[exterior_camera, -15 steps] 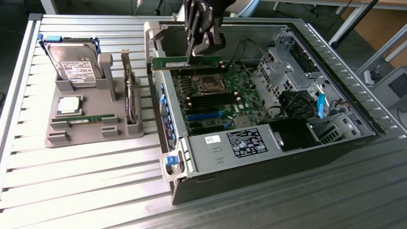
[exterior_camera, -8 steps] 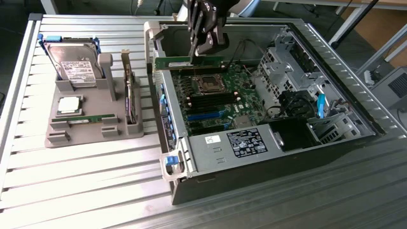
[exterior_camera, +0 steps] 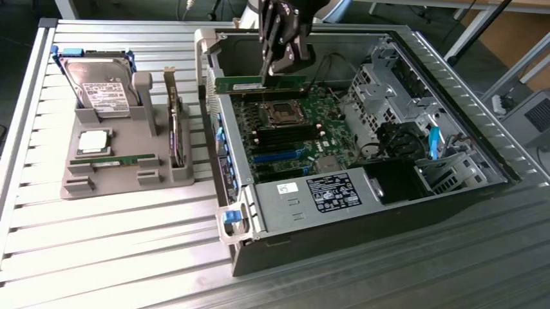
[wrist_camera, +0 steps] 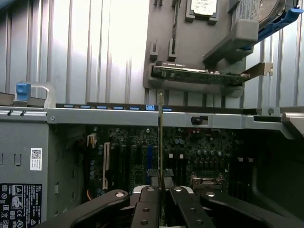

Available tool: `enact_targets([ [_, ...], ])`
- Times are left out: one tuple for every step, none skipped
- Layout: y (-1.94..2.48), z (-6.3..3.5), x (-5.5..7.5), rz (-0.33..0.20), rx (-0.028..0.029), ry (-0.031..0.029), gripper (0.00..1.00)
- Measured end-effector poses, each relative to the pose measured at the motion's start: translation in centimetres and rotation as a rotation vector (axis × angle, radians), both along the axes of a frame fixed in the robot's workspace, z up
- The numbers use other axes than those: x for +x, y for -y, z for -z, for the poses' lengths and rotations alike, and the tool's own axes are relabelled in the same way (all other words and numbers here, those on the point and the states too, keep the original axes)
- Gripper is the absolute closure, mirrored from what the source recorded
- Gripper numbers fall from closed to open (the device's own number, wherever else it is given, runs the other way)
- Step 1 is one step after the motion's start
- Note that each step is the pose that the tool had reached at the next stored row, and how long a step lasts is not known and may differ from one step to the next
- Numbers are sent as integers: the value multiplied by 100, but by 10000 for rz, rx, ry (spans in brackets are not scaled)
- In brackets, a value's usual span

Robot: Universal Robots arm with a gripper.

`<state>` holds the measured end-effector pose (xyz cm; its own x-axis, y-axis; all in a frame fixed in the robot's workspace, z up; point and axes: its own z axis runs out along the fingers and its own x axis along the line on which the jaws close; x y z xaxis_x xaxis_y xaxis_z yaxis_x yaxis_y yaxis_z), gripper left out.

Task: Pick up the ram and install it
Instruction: 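Pick up the ram and move it above insertion slot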

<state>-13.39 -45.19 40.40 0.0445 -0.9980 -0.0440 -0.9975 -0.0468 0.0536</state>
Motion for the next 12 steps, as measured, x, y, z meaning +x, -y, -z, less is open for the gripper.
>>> enact_targets([
  [0, 0, 5, -1, 0, 0, 87],
  [0, 0, 12, -1, -1, -1, 87],
  [0, 0, 23, 0, 0, -1, 87],
  [0, 0, 42, 0, -1, 0, 87],
  [0, 0, 64, 0, 0, 0, 87],
  [0, 0, 83, 0, 0, -1, 87],
  [0, 0, 96, 0, -1, 0, 87],
  [0, 0, 103, 0, 0, 0, 87],
  [0, 0, 117, 1, 0, -1, 87],
  [0, 0, 133, 0, 0, -1, 87],
  [0, 0, 152, -1, 0, -1, 87],
  [0, 0, 195, 0, 0, 0, 87],
])
